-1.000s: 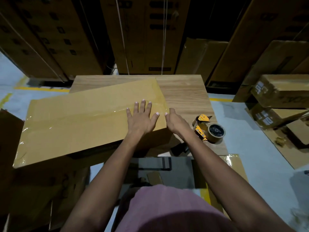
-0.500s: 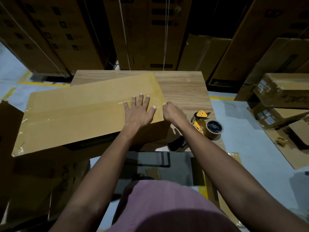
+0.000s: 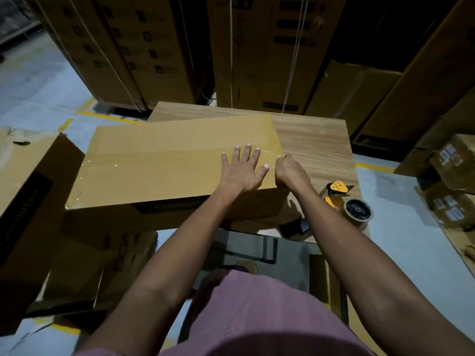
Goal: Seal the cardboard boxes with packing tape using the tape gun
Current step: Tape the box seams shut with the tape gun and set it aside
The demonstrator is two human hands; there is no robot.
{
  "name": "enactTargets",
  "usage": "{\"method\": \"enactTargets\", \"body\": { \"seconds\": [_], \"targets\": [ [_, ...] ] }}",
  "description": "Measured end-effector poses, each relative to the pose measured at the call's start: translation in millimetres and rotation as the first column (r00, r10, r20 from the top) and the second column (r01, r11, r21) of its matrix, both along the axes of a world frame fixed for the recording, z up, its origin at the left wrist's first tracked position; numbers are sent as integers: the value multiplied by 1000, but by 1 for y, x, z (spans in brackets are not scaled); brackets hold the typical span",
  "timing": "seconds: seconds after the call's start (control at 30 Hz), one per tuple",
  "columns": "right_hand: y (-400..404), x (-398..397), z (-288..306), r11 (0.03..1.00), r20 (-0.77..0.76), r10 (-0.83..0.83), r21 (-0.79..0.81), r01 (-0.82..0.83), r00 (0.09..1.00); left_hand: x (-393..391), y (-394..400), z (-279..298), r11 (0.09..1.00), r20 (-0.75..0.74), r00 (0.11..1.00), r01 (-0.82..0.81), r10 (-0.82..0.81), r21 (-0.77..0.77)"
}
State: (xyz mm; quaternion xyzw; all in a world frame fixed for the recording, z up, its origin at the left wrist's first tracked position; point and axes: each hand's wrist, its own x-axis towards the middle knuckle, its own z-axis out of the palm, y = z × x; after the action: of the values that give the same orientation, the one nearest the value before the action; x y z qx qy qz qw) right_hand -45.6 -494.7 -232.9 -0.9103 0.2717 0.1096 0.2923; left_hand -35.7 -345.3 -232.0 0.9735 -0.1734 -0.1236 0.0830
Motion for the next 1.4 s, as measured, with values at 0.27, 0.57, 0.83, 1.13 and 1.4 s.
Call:
{"method": "enactTargets", "body": {
  "seconds": [0.27, 0.57, 0.83, 1.13, 1.4],
  "targets": [
    [-4, 22, -4, 999, 27, -26, 30, 26, 999, 30, -7, 32, 978, -255, 965, 101, -52, 183],
    [-1, 79, -2, 1000, 84, -13, -11, 14, 996, 71, -9, 76, 904, -394, 903, 302, -170, 303],
    [10, 146, 8, 997, 76, -65, -41, 68, 995, 105, 3, 77, 953, -465, 858, 290, -216, 92],
    [16, 178, 11, 992, 44, -113, -49, 115, 993, 127, 2, 65, 967, -509, 825, 243, -245, -72],
    [9, 64, 11, 988, 185, -137, -46, 147, 973, 115, 22, 30, 942, -200, 924, 301, -326, -145]
  ]
}}
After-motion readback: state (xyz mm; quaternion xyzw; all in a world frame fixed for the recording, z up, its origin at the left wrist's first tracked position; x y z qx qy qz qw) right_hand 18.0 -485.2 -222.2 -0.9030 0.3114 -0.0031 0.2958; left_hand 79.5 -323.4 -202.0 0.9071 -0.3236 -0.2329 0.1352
